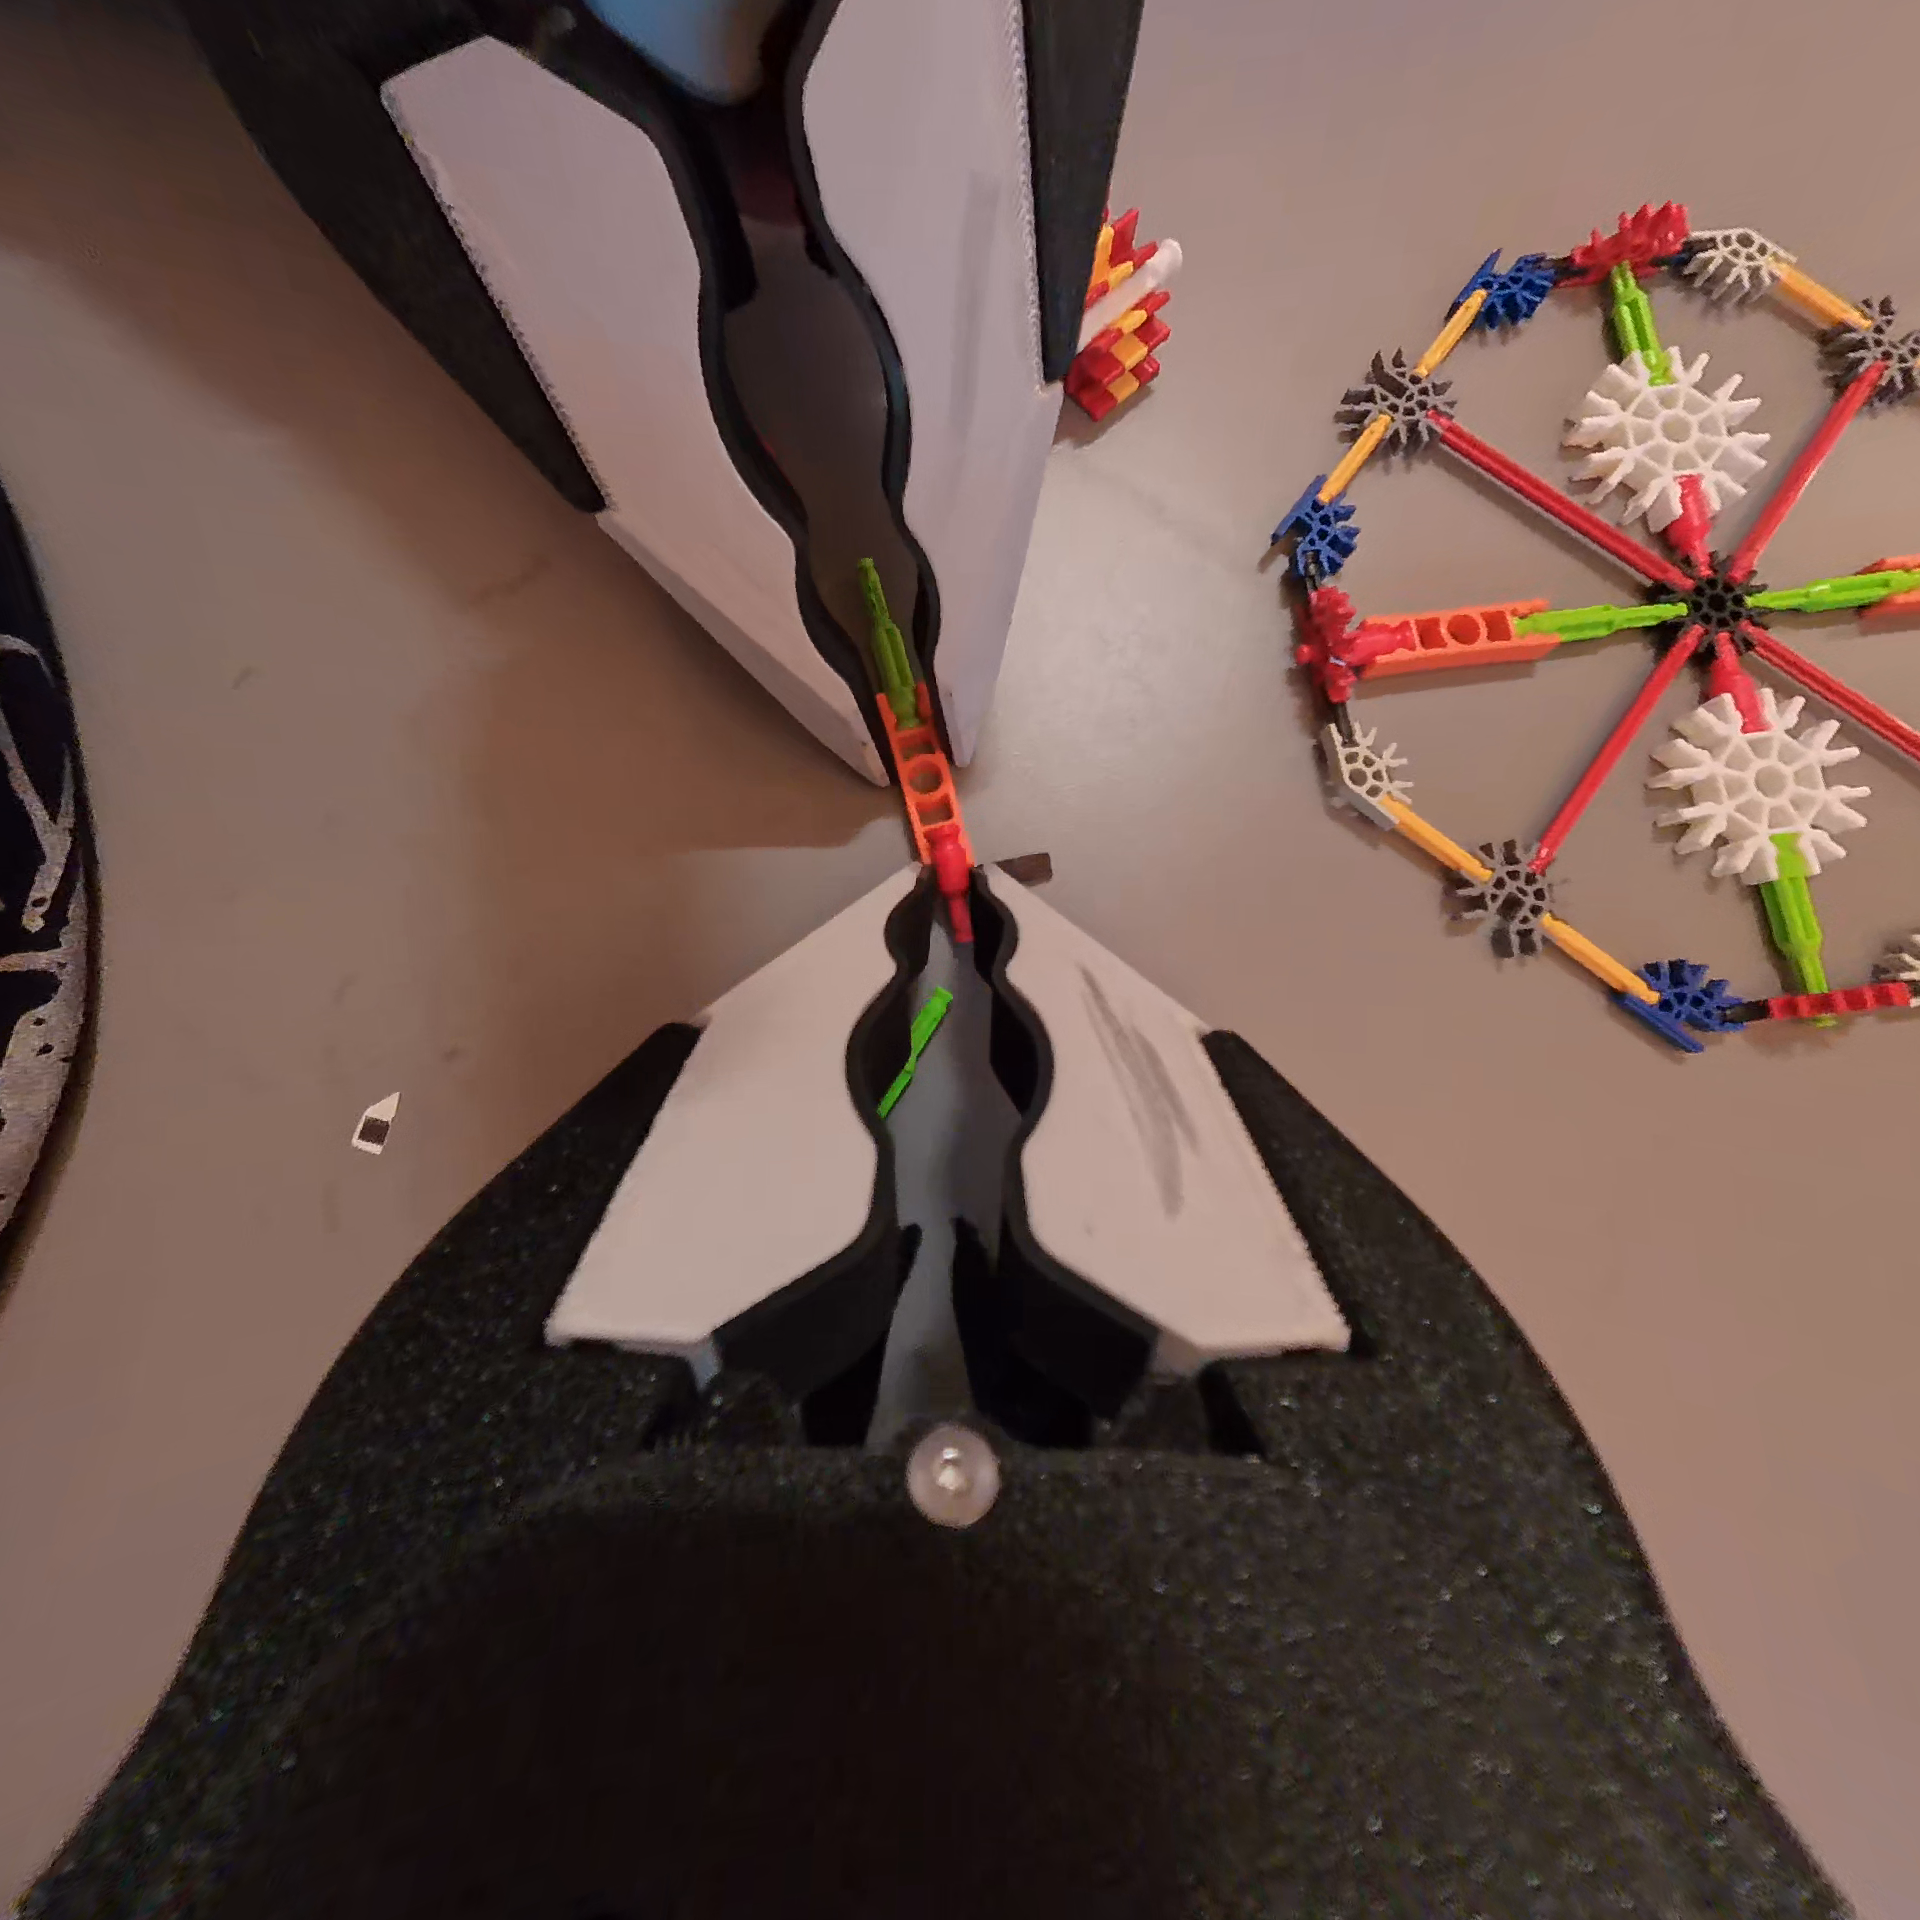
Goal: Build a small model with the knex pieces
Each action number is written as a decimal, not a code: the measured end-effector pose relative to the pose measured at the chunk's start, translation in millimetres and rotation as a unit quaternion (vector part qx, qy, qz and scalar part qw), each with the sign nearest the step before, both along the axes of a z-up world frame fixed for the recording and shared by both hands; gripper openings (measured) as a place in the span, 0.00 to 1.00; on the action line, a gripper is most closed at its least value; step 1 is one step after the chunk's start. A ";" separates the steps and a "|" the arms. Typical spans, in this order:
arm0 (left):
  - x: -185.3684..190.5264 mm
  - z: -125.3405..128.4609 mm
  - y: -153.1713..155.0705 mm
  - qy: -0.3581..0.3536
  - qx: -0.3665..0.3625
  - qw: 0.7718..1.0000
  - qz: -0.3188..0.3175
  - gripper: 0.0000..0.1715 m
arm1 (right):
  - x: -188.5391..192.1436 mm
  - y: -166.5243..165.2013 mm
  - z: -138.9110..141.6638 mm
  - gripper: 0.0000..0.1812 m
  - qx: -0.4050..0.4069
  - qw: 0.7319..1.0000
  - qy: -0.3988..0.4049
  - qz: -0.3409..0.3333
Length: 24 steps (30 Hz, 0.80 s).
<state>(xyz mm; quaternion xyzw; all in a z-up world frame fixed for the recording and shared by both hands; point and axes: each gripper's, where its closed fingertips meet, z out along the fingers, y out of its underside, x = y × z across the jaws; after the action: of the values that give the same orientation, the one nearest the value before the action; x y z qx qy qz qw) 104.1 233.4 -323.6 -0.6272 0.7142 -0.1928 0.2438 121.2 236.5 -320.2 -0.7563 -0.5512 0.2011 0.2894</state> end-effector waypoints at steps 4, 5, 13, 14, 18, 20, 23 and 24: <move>0.0 0.1 -0.1 0.000 -0.001 1.000 0.001 0.05 | 3.7 0.4 0.8 0.03 0.007 1.000 -0.020 0.004; 0.0 0.1 -0.1 0.000 -0.001 1.000 0.001 0.05 | 2.3 -0.3 2.3 0.05 0.004 1.000 -0.015 0.006; 0.1 0.3 -0.2 0.000 -0.001 1.000 0.001 0.05 | 2.2 -0.3 7.5 0.03 -0.008 1.000 0.004 0.004; 0.1 0.3 -0.2 0.000 -0.002 1.000 0.001 0.05 | 3.3 -0.2 4.5 0.04 -0.006 1.000 -0.007 0.005; 0.0 0.3 -0.2 0.002 0.000 1.000 0.000 0.05 | 2.2 -0.3 -2.0 0.03 -0.002 1.000 -0.022 0.013; 0.1 0.3 -0.3 0.002 -0.001 1.000 0.001 0.05 | 2.4 0.2 -0.8 0.03 0.001 1.000 -0.022 0.013; 0.2 0.4 -0.3 0.001 -0.002 1.000 0.000 0.05 | 1.6 -0.2 -0.5 0.03 0.007 1.000 -0.026 0.016; 0.2 0.4 -0.3 0.002 -0.002 1.000 -0.001 0.05 | 1.4 0.1 0.1 0.03 0.010 0.999 -0.026 0.017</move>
<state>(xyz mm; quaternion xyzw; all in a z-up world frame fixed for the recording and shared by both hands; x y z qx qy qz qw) 104.4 233.1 -323.2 -0.6275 0.7145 -0.1932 0.2414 122.6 236.6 -320.1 -0.7491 -0.5728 0.1811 0.2790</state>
